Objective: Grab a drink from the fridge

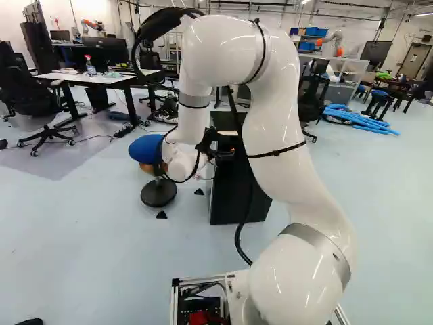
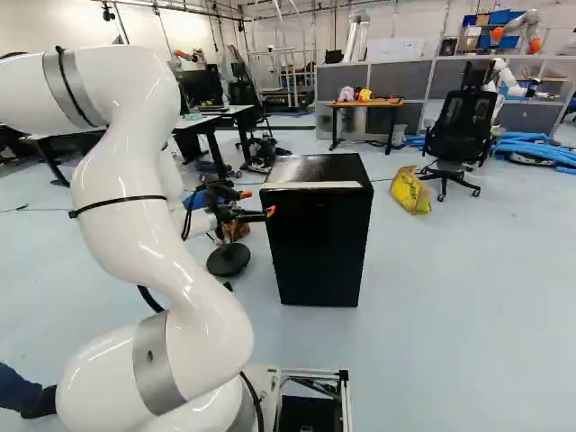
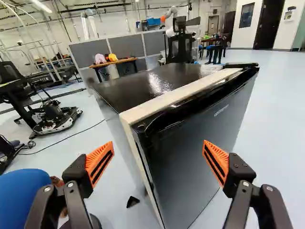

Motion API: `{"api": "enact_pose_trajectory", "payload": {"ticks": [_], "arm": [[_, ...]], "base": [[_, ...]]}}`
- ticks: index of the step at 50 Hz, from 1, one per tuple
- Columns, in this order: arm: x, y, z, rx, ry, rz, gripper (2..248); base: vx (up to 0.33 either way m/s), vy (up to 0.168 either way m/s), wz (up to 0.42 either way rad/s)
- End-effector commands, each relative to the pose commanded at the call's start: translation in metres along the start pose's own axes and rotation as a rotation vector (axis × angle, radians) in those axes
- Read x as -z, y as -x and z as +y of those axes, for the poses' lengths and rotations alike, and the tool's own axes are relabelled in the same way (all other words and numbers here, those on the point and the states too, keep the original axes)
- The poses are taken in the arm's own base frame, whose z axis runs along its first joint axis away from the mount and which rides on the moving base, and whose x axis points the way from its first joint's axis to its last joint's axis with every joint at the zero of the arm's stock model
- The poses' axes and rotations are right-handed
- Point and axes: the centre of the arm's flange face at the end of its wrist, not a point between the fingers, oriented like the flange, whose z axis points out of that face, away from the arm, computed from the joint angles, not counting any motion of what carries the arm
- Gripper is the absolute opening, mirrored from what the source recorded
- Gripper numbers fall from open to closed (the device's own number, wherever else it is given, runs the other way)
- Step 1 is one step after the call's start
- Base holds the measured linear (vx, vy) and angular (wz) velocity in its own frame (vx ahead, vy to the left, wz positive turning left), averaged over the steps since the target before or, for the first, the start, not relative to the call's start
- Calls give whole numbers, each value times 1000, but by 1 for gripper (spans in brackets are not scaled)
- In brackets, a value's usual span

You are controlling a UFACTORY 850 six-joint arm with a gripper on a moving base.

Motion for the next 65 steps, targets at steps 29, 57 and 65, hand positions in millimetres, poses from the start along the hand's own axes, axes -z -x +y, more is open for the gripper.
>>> {"api": "enact_pose_trajectory", "payload": {"ticks": [29, 57, 65], "arm": [[-14, -1, -2, -20, 36, 8, 247], [-21, -3, 6, -31, 83, 11, 247], [-21, -3, 6, -32, 85, 11, 247]], "base": [[0, 0, 0], [0, 0, 0], [0, 0, 0]]}}
